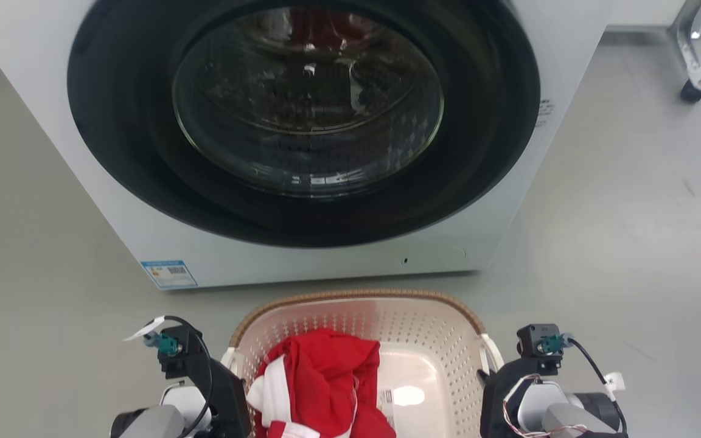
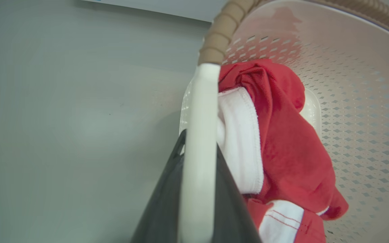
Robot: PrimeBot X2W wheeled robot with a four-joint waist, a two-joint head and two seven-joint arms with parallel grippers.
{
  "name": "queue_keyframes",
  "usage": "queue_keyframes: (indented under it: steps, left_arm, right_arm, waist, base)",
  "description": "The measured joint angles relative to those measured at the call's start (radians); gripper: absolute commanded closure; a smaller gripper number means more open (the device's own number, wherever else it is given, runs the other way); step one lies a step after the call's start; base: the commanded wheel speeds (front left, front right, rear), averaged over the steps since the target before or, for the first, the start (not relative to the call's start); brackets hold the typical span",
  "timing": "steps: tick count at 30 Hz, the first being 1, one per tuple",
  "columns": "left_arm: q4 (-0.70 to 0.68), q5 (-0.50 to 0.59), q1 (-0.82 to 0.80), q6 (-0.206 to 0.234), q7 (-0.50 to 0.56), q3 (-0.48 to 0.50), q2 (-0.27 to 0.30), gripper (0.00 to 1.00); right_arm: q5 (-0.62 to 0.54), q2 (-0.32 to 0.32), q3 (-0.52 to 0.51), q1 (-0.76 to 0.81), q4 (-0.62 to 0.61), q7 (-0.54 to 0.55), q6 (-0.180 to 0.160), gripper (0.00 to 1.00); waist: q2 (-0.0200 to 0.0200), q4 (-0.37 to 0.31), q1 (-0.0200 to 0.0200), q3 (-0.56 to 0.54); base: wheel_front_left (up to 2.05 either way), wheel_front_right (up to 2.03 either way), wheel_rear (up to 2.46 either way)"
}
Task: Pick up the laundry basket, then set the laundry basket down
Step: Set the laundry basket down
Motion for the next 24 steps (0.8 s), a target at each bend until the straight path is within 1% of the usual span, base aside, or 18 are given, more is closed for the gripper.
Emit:
queue_keyframes:
  steps: [12,20,24]
  left_arm:
    - [-0.018,0.021,-0.07,0.001,-0.095,-0.014,0.012,1.0]
    - [-0.023,0.042,-0.115,0.001,-0.145,-0.015,0.017,1.0]
    - [-0.027,0.047,-0.144,0.001,-0.166,-0.015,0.017,1.0]
  right_arm:
    - [-0.025,-0.003,0.02,-0.087,-0.017,-0.069,-0.033,1.0]
    - [-0.044,-0.006,0.025,-0.149,-0.011,-0.103,-0.037,1.0]
    - [-0.045,-0.008,0.024,-0.174,-0.009,-0.12,-0.045,1.0]
  waist:
    - [0.0001,0.01,0.0001,0.17]
    - [0.0001,0.02,0.0,0.289]
    - [0.0001,0.023,0.0001,0.348]
  base:
    - [0.0,0.0,0.0]
    - [0.0,0.0,0.0]
    - [0.0,0.0,0.0]
